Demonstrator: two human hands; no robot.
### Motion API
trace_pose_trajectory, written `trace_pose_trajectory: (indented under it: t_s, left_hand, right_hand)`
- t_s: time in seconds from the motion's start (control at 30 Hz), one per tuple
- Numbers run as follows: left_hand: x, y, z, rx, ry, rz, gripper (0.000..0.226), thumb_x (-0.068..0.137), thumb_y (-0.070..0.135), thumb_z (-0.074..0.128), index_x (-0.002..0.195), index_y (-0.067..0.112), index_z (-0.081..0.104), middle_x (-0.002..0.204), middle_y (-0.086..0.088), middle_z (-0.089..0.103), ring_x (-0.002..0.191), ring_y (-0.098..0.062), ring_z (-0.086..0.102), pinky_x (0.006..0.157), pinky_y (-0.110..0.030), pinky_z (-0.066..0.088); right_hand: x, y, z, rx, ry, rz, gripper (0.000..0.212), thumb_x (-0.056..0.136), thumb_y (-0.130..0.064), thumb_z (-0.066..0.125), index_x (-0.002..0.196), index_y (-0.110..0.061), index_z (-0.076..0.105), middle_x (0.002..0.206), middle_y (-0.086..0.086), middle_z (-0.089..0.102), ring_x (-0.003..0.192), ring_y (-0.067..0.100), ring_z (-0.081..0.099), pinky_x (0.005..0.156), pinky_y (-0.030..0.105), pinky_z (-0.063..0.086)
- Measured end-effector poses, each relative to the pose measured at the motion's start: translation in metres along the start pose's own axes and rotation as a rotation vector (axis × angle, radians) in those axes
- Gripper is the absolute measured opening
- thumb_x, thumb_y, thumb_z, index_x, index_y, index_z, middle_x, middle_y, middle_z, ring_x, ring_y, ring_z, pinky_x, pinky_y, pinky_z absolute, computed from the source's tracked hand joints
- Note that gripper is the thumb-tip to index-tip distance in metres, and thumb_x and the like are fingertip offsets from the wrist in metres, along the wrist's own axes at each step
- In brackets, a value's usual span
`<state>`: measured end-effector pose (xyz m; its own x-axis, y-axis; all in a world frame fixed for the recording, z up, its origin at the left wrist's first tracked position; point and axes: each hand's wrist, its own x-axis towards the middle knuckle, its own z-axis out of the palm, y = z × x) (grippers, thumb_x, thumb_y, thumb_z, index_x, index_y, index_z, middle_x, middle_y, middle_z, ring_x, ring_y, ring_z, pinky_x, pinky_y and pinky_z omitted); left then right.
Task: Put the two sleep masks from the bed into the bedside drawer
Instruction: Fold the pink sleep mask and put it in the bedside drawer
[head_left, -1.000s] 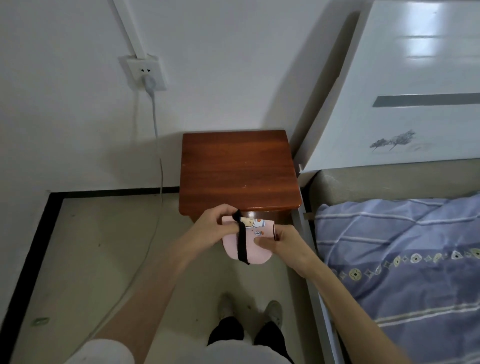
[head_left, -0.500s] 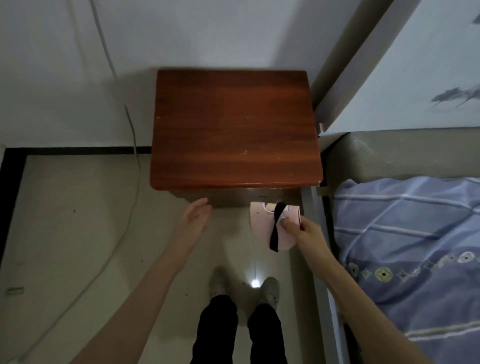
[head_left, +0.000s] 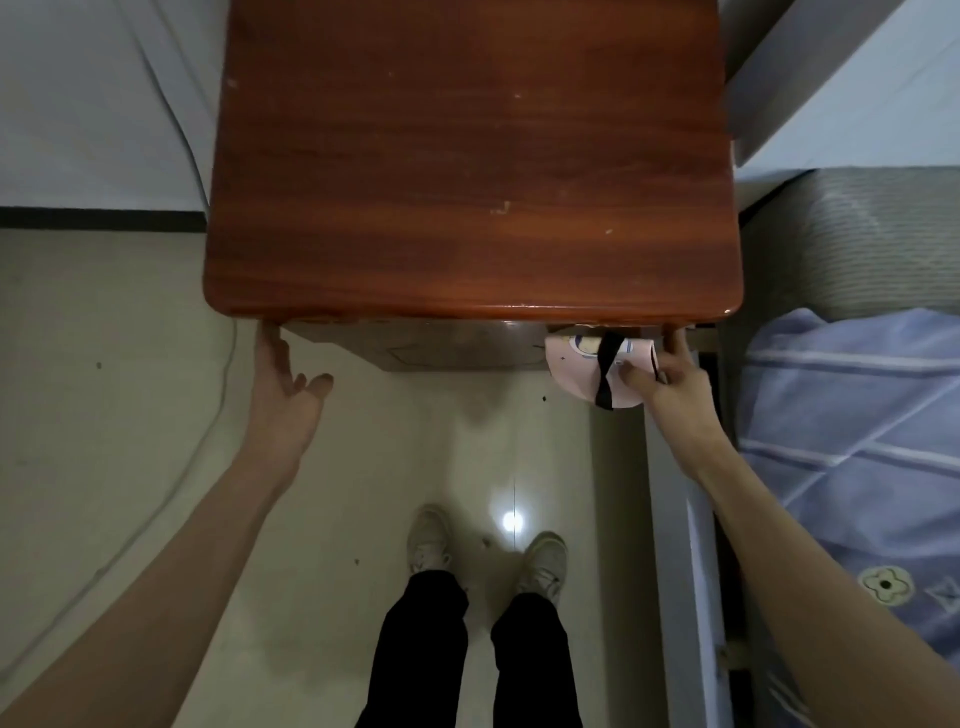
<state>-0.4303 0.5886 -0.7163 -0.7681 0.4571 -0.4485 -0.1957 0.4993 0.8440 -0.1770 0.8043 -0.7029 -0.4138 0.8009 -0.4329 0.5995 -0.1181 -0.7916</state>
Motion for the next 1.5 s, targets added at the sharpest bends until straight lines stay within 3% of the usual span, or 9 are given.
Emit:
trace_pose_trajectory:
  t_s: [0.07, 0.23, 0.37, 0.7, 0.87, 1.0, 1.17, 1.33, 1.5]
  left_hand:
    - [0.001, 0.003, -0.002, -0.005, 0.013, 0.004, 0.085, 0.078, -0.012, 0.044, 0.144, 0.030, 0.011, 0.154, 0.005, 0.015, 0.140, -0.010, 0.015, 0.115, -0.044, 0.020]
    - [-0.005, 0.008, -0.003, -0.058, 0.025, -0.012, 0.080, 0.077, -0.013, 0.049, 0.142, 0.023, 0.020, 0.150, 0.002, 0.025, 0.138, -0.012, 0.021, 0.115, -0.047, 0.022]
    - [-0.029, -0.001, -0.011, -0.053, -0.011, -0.048, 0.076, 0.081, 0.002, 0.062, 0.141, 0.025, 0.022, 0.152, 0.002, 0.025, 0.135, -0.007, 0.022, 0.114, -0.036, 0.021]
    - [-0.050, -0.004, -0.009, -0.108, 0.163, -0.140, 0.062, 0.080, 0.024, 0.067, 0.132, 0.010, 0.038, 0.144, -0.003, 0.041, 0.128, -0.012, 0.039, 0.110, -0.044, 0.033]
    - [-0.052, -0.017, -0.011, -0.183, 0.124, -0.186, 0.060, 0.078, 0.012, 0.069, 0.130, 0.004, 0.041, 0.140, -0.010, 0.046, 0.128, -0.017, 0.043, 0.109, -0.033, 0.032]
    - [-0.051, -0.025, -0.010, -0.234, 0.144, -0.185, 0.053, 0.075, 0.005, 0.070, 0.123, 0.000, 0.046, 0.132, -0.014, 0.053, 0.122, -0.018, 0.050, 0.104, -0.030, 0.036]
    - [-0.048, -0.032, -0.011, -0.266, 0.138, -0.184, 0.051, 0.073, 0.007, 0.072, 0.117, 0.011, 0.048, 0.125, -0.004, 0.054, 0.119, -0.012, 0.049, 0.103, -0.028, 0.035]
    - [-0.047, -0.035, -0.012, -0.270, 0.134, -0.182, 0.056, 0.071, 0.012, 0.075, 0.119, 0.015, 0.046, 0.125, -0.001, 0.053, 0.114, -0.005, 0.049, 0.096, -0.021, 0.036]
    - [-0.048, -0.037, -0.012, -0.290, 0.134, -0.185, 0.062, 0.072, 0.012, 0.074, 0.125, 0.011, 0.042, 0.131, -0.004, 0.051, 0.123, -0.012, 0.046, 0.111, -0.036, 0.031]
  right_hand:
    - [0.001, 0.001, -0.001, -0.007, 0.018, -0.023, 0.012, 0.083, -0.010, 0.058, 0.084, -0.020, 0.065, 0.127, -0.028, 0.035, 0.102, 0.012, 0.052, 0.068, 0.000, 0.040]
    - [-0.002, 0.006, -0.002, -0.002, -0.014, 0.021, 0.010, 0.085, -0.013, 0.058, 0.083, -0.021, 0.065, 0.146, -0.012, 0.033, 0.112, 0.017, 0.050, 0.087, 0.026, 0.040]
    - [-0.021, 0.013, -0.001, -0.004, -0.015, 0.060, 0.009, 0.084, -0.013, 0.059, 0.080, -0.019, 0.065, 0.146, -0.004, 0.033, 0.109, 0.020, 0.051, 0.077, 0.018, 0.040]
    - [-0.061, 0.032, -0.001, -0.050, -0.084, 0.101, 0.015, 0.083, -0.006, 0.059, 0.088, 0.005, 0.067, 0.152, -0.008, 0.022, 0.112, -0.002, 0.038, 0.089, 0.025, 0.038]
    - [-0.075, 0.019, -0.003, -0.082, -0.067, 0.216, 0.013, 0.083, -0.013, 0.061, 0.083, -0.002, 0.067, 0.118, 0.015, 0.058, 0.100, 0.033, 0.059, 0.083, 0.042, 0.047]
    - [-0.099, -0.006, -0.001, -0.228, -0.295, 0.201, 0.010, 0.085, -0.020, 0.060, 0.076, -0.022, 0.064, 0.081, 0.017, 0.068, 0.080, 0.034, 0.064, 0.069, 0.036, 0.049]
    - [-0.098, -0.051, 0.019, 0.136, -0.314, 0.234, 0.012, 0.083, -0.016, 0.060, 0.080, -0.026, 0.068, 0.092, 0.007, 0.071, 0.084, 0.019, 0.067, 0.078, 0.031, 0.054]
    - [-0.064, -0.080, 0.067, 0.296, -0.287, 0.364, 0.029, 0.087, -0.013, 0.055, 0.115, -0.007, 0.056, 0.108, 0.007, 0.063, 0.099, 0.022, 0.061, 0.072, 0.028, 0.053]
    - [-0.040, -0.100, 0.121, 0.414, -0.311, 0.474, 0.014, 0.089, -0.001, 0.045, 0.096, -0.008, 0.055, 0.106, 0.012, 0.059, 0.100, 0.025, 0.058, 0.079, 0.033, 0.052]
